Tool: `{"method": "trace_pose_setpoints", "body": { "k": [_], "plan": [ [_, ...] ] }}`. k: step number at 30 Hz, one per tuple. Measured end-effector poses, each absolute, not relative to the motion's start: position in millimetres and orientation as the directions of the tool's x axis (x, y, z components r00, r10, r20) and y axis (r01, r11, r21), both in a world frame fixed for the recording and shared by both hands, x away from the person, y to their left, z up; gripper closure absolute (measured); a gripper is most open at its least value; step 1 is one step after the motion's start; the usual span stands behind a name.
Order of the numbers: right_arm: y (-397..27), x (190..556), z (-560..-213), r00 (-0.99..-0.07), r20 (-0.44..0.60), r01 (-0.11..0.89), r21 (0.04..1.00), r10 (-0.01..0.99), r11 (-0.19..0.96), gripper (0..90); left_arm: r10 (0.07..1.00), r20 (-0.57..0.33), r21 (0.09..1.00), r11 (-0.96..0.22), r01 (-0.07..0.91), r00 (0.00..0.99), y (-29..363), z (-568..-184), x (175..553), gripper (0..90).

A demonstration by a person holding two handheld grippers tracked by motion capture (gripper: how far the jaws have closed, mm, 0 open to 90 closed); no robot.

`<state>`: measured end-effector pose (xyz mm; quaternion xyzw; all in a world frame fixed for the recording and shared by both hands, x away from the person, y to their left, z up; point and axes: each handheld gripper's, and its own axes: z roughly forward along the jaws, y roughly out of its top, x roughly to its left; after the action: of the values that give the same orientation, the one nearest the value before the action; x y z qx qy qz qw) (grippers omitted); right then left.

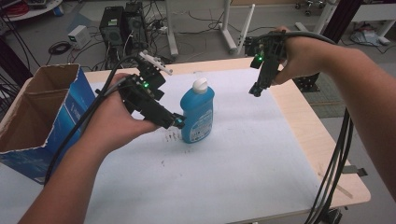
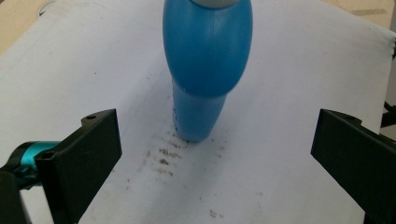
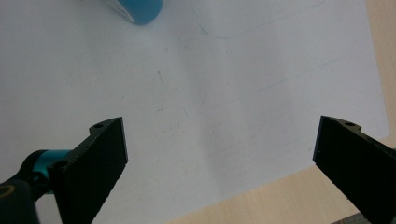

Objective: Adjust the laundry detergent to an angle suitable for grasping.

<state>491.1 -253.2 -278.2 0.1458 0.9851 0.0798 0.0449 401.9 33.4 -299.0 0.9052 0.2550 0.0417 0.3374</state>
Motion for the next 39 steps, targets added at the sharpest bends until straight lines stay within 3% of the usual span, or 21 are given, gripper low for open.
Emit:
{"method": "trace_pose_setpoints", "body": {
  "k": [39],
  "plan": [
    [-255, 491, -281, -0.952, -0.062, 0.286, 0.168, 0.299, 0.943, 2.3, 0.519, -0.070, 0.631, -0.638, 0.441, 0.852, -34, -331, 437, 1.7]
  ]
}}
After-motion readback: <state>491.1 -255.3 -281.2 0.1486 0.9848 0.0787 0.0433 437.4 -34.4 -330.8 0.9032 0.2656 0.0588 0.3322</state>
